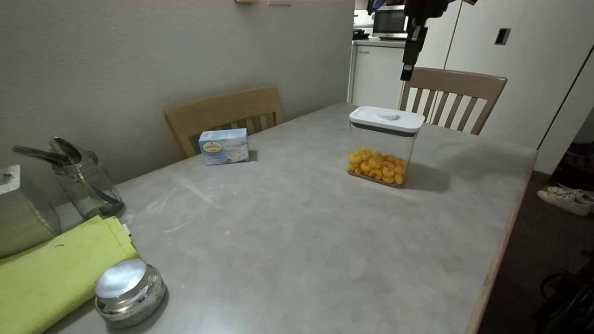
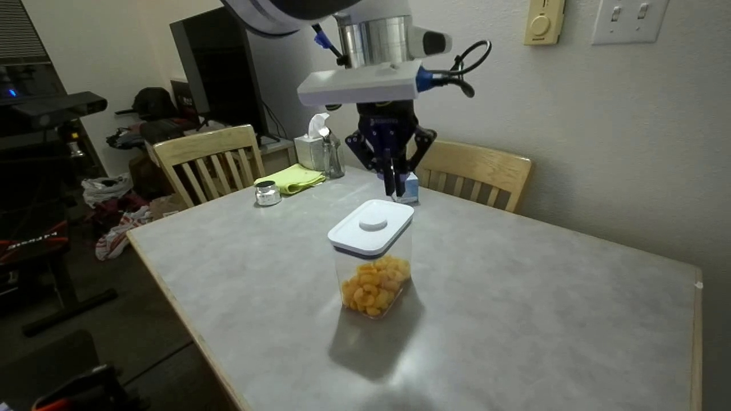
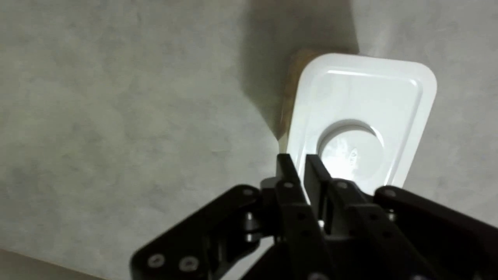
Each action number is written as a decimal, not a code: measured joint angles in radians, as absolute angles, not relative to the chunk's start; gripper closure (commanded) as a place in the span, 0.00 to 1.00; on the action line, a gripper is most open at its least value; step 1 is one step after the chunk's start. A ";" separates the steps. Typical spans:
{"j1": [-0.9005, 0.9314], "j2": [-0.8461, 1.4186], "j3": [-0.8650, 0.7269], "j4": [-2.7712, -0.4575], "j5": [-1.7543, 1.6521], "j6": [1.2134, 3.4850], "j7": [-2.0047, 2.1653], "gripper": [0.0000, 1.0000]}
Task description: Remove the lid from the container and put it on the table
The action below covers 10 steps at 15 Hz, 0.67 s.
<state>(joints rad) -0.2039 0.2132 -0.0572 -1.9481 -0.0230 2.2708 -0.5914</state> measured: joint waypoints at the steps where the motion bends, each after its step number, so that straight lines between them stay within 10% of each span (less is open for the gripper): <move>1: -0.203 0.200 -0.057 -1.948 -0.032 2.272 -0.589 0.83; 3: -0.198 0.186 -0.057 -1.948 -0.033 2.275 -0.589 0.99; 4: -0.195 0.186 -0.057 -1.948 -0.030 2.280 -0.589 0.74; 10: -0.180 0.206 -0.049 -1.965 0.027 2.322 -0.601 0.42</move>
